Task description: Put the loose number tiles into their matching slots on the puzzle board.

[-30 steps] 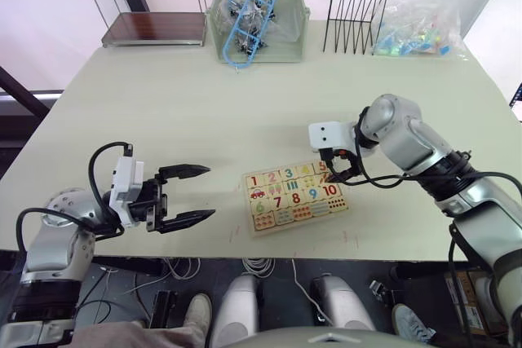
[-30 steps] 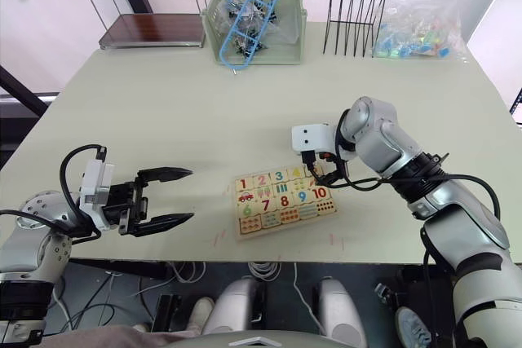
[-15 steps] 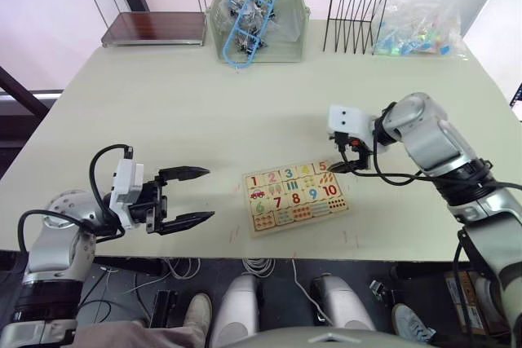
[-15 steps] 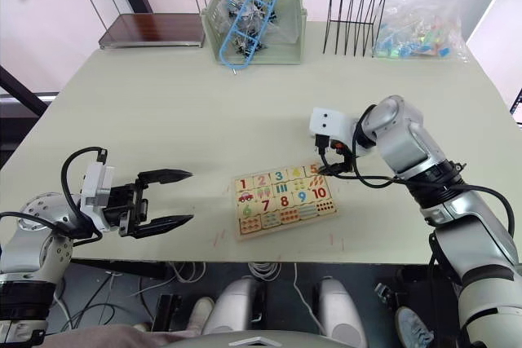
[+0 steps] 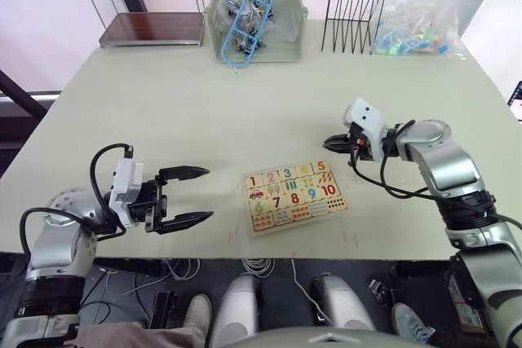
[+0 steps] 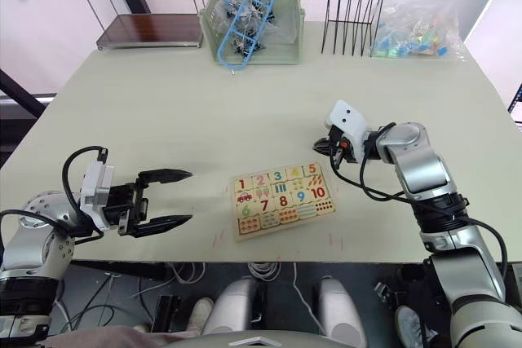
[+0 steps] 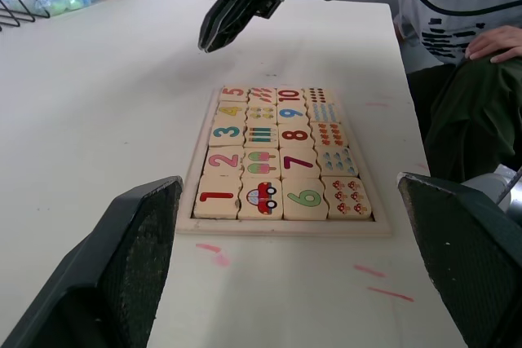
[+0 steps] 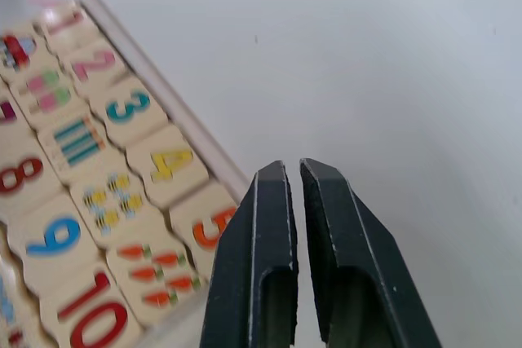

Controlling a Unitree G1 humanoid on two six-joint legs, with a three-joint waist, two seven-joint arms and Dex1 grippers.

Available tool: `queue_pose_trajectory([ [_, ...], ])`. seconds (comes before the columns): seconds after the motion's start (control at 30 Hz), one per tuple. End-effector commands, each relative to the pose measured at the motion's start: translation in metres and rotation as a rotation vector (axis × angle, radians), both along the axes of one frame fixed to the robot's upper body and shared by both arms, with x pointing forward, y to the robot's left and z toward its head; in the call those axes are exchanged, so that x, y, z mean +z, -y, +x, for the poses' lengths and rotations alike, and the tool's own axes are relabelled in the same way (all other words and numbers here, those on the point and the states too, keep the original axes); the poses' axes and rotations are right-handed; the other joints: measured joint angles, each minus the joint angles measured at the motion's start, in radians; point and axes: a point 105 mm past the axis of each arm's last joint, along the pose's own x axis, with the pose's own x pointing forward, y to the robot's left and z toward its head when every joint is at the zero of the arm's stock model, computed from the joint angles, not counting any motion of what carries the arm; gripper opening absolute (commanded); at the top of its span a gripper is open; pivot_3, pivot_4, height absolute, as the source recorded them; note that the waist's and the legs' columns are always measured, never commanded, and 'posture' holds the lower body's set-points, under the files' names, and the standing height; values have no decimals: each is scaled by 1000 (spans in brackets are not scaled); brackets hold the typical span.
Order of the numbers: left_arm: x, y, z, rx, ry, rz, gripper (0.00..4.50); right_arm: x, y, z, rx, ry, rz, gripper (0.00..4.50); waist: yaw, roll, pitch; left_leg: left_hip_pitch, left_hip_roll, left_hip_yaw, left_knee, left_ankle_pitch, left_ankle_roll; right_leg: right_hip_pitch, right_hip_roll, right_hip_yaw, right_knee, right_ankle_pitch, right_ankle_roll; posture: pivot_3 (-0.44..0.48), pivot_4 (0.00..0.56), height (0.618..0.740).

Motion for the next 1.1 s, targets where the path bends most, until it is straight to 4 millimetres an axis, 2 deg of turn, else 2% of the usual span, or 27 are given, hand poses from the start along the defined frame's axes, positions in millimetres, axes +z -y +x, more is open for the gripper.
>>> queue_pose_trajectory([
  [0.03,6,-3,0,4,34,2,4500,0,3,0,-19,45,55,152,1,0,0,0,0,0,0,0,0,0,0,0,0,0,0,0,150,740],
  [0.43,1,-4,0,25,17,22,4500,-36,0,-8,-19,24,80,152,-2,0,0,0,0,0,0,0,0,0,0,0,0,0,0,0,150,740],
  [0.6,1,-4,0,27,17,26,4500,-41,-6,-11,-6,9,97,152,-1,0,0,1,0,0,0,0,0,0,0,0,0,0,0,0,150,740],
  [0.93,3,-4,-1,24,19,32,4500,-57,-1,-16,0,-9,48,152,-1,0,0,1,0,0,0,0,0,0,0,0,0,0,0,0,150,740],
  [1.1,4,-4,0,22,21,34,4500,-59,1,-17,2,-5,45,152,-1,0,0,1,0,0,0,0,0,1,0,0,0,0,0,0,150,740],
])
